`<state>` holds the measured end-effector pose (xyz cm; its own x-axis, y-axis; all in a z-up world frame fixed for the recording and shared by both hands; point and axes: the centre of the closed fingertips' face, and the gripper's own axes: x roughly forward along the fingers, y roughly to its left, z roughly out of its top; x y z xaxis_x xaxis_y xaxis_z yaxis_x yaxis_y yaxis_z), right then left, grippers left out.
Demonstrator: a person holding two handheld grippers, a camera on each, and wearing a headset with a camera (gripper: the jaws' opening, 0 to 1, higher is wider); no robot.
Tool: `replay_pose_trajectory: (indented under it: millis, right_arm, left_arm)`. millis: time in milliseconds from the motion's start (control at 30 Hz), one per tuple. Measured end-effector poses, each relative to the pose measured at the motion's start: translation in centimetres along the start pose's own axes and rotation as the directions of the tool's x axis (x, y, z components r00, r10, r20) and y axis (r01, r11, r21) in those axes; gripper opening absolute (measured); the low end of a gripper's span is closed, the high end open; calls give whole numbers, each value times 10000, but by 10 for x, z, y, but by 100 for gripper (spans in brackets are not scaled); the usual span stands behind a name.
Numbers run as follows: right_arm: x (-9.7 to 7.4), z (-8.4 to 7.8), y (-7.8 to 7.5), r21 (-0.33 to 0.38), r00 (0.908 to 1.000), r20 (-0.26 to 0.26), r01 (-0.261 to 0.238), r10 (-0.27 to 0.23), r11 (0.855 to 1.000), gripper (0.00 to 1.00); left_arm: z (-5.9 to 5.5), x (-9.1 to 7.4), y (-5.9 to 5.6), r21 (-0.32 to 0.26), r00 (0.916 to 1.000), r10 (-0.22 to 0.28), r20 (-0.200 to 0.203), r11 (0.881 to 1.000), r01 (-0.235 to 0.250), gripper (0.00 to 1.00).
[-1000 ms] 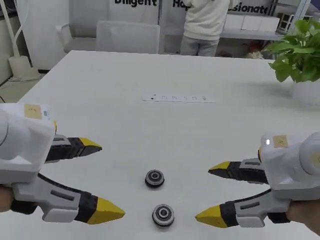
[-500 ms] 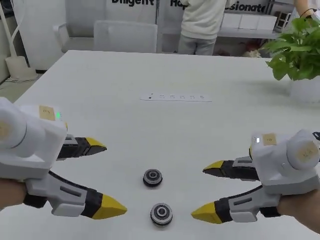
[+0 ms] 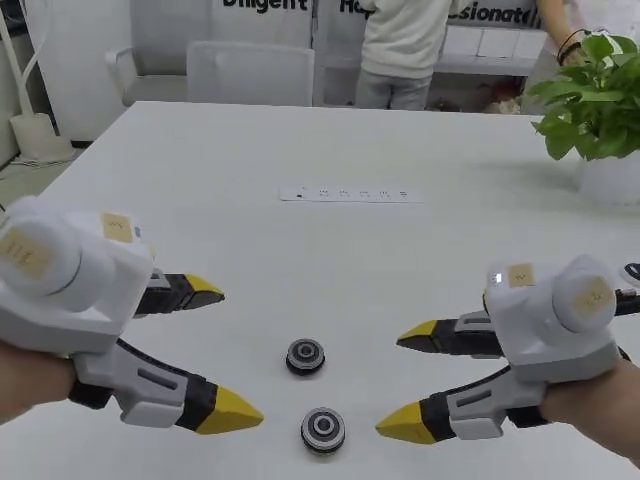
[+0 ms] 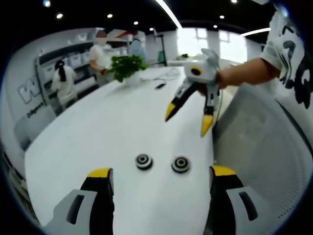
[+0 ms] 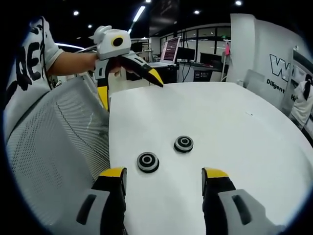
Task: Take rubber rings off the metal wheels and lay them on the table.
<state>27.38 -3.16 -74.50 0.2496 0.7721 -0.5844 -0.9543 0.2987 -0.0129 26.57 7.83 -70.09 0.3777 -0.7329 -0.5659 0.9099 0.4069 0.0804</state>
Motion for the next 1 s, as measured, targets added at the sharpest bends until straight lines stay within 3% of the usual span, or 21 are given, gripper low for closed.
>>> replay_pose_trajectory:
  millis: [267,1000]
  right_arm:
    - [6,-1,-1,20,9998,-63,-172,172,9998,58]
    - [27,-14,1,116,9964,-429,-730,734,9973,53]
  left_arm:
    - [2,11,-2,121,9996,-259,-53,9996,260,80]
    - [-6,36,-6,93,9952,-890,-419,9959,894,75]
